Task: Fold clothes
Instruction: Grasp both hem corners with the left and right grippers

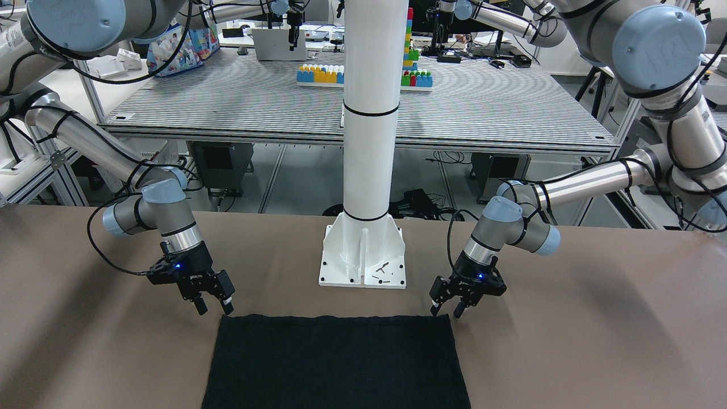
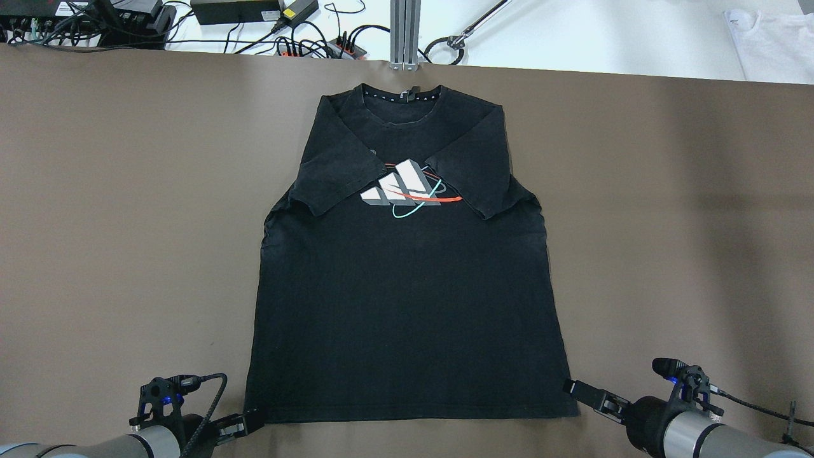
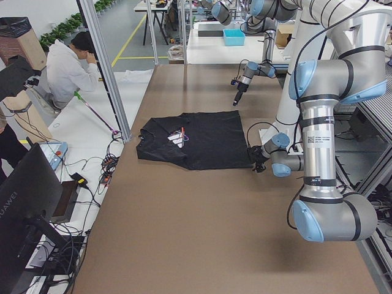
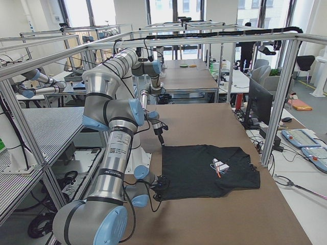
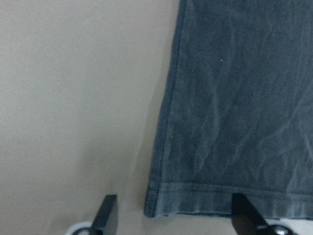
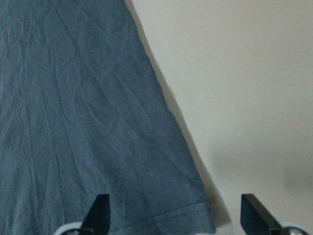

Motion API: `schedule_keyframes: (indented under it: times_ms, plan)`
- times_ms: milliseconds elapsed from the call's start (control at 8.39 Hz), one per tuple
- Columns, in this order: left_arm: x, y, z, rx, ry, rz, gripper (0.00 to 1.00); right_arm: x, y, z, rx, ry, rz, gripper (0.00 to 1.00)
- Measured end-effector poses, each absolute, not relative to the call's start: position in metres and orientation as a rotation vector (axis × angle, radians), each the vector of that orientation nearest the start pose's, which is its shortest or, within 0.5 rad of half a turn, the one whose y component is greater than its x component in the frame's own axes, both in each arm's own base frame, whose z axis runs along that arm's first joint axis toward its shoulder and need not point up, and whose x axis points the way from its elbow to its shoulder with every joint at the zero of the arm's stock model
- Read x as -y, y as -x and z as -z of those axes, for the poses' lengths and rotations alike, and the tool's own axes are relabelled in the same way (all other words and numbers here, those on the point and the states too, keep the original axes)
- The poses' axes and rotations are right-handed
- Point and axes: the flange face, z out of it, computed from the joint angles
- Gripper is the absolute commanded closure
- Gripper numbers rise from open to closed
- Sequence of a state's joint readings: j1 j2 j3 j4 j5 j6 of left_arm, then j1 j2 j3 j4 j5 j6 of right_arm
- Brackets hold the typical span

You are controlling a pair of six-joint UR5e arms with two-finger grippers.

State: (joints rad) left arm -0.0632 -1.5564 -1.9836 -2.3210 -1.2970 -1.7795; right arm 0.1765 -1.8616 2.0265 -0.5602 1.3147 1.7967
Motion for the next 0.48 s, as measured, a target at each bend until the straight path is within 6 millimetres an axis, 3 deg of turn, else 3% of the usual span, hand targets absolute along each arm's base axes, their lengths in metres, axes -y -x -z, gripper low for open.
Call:
schedule_keyframes:
  times_ms: [119, 477]
  plan:
    - [0.189, -0.4733, -0.3835, -1.163, -0.16, 0.392, 0.61, 0.2249, 0.3583, -0.4505, 1.187, -0.199, -0.503, 0.06]
    - [0.1876, -0.4741, -0.3831, -1.164, -0.159, 0.388, 0.63, 0.2251, 0.3583, -0.4513, 1.185, -0.2, -0.503, 0.06]
